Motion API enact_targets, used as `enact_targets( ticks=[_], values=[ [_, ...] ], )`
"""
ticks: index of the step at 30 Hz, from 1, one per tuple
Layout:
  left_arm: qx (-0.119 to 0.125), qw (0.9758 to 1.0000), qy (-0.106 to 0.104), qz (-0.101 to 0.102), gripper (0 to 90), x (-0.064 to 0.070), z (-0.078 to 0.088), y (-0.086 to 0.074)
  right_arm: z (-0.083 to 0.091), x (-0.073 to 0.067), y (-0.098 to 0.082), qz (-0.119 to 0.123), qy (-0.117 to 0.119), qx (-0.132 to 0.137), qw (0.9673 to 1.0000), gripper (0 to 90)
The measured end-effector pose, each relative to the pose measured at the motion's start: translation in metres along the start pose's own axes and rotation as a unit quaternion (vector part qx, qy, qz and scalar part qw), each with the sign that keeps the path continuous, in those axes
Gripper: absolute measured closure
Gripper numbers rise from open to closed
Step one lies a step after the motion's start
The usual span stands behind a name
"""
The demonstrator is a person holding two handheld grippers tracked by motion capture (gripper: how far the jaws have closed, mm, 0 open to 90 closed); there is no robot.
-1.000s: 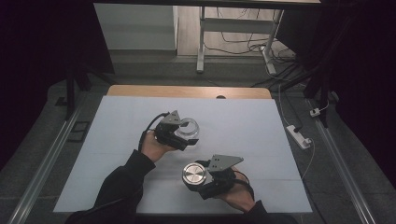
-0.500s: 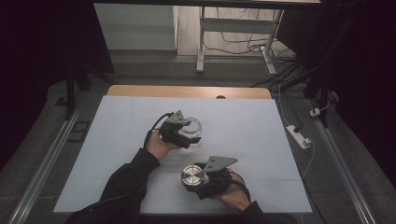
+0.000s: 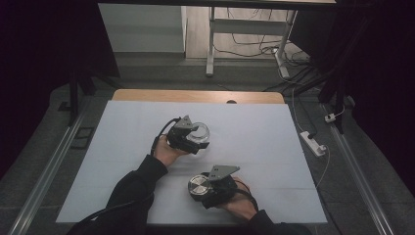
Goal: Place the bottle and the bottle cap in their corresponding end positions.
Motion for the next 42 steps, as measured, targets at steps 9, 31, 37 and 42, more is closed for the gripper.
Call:
enact_targets(
  ticks=[9,31,37,42],
  values=[
    [-0.008,0.9999,0.007,0.004,14.6,-0.004,-0.006,-0.007,-0.008,0.007,-0.005,-0.003,-0.007,-0.011,0.9999,18.7],
    [-0.009,0.9999,0.007,0.007,14.4,-0.007,-0.014,-0.016,-0.020,0.012,-0.009,0.004,-0.034,-0.064,0.9974,18.2],
    [-0.011,0.9999,0.005,0.006,14.0,-0.008,-0.015,-0.016,-0.021,0.011,-0.009,0.016,-0.042,-0.073,0.9963,17.5],
    [-0.016,0.9998,0.006,0.007,13.6,-0.008,-0.014,-0.016,-0.020,0.011,-0.007,0.003,-0.035,-0.073,0.9967,14.4]
  ],
)
Point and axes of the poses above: each handheld gripper's, and its own axes: z roughly backward along the jaws, y roughly out of its top, x roughly to its right, the point moved 6 cm from there along -z, roughly forward along the jaws, and after that the axes turned 1 degree about -x, right-handed, at the moved point
